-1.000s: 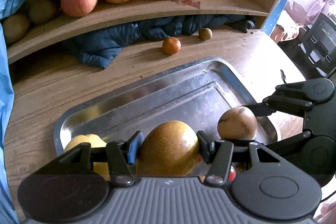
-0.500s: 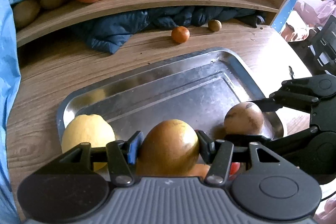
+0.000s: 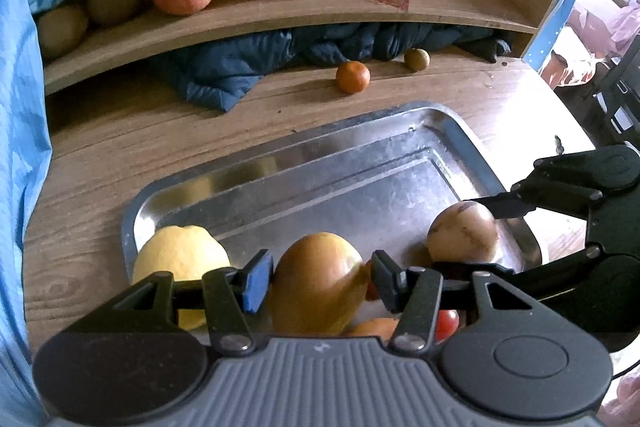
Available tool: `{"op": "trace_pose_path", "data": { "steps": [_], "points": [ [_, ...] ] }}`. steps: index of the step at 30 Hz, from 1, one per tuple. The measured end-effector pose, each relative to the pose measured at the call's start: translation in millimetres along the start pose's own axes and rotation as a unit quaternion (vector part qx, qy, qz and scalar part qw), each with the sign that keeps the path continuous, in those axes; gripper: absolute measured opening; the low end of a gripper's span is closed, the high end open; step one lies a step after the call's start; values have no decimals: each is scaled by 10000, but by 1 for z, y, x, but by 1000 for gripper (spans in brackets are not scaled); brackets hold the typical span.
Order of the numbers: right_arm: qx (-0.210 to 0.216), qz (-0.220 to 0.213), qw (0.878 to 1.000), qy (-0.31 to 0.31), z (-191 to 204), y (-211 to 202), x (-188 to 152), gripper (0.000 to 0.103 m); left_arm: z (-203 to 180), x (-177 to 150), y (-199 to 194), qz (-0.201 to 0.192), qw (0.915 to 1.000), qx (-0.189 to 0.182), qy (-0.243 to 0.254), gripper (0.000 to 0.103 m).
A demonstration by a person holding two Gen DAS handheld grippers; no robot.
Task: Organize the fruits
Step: 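Open both tools to release the speckled fruit and mango onto the tray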
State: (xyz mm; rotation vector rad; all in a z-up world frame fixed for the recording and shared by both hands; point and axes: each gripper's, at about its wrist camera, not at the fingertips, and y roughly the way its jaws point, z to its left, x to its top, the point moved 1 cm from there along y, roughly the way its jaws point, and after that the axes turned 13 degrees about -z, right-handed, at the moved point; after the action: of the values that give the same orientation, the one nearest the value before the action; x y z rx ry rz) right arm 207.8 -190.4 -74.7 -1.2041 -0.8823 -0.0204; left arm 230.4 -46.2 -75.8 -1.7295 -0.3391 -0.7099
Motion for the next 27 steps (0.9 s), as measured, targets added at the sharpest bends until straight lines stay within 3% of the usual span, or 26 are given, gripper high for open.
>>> {"op": "trace_pose_path", "data": {
  "steps": [5,7,12,17,19,23,27],
  "points": [
    [38,-24,10000,-85,-1,-3,4,52,0,0,-8,-82,9999,-74,29,62],
    [55,-50,9999,-98,-3,-7,5,52,1,-1,-14,-72,9998,-150,51,70],
    [153,-68,9998,-125,-9,-20,5,64,2,-5,-30,-88,9994,-300,152,82],
    [308,-122,9991,-261,-12,-38,1,83,2,-12,-48,-59,9986,-448,259,94],
    [413,-125,9986,-294,-12,-43,0,87,2,-15,-54,-93,9992,-311,217,98],
    [735,-36,9964,-418,-14,-51,-1,97,2,-22,-67,-97,9992,-260,279,102],
    [1092,125,9910,-770,-12,-58,-3,99,7,-28,-76,-5,9987,-198,475,103]
  ]
}}
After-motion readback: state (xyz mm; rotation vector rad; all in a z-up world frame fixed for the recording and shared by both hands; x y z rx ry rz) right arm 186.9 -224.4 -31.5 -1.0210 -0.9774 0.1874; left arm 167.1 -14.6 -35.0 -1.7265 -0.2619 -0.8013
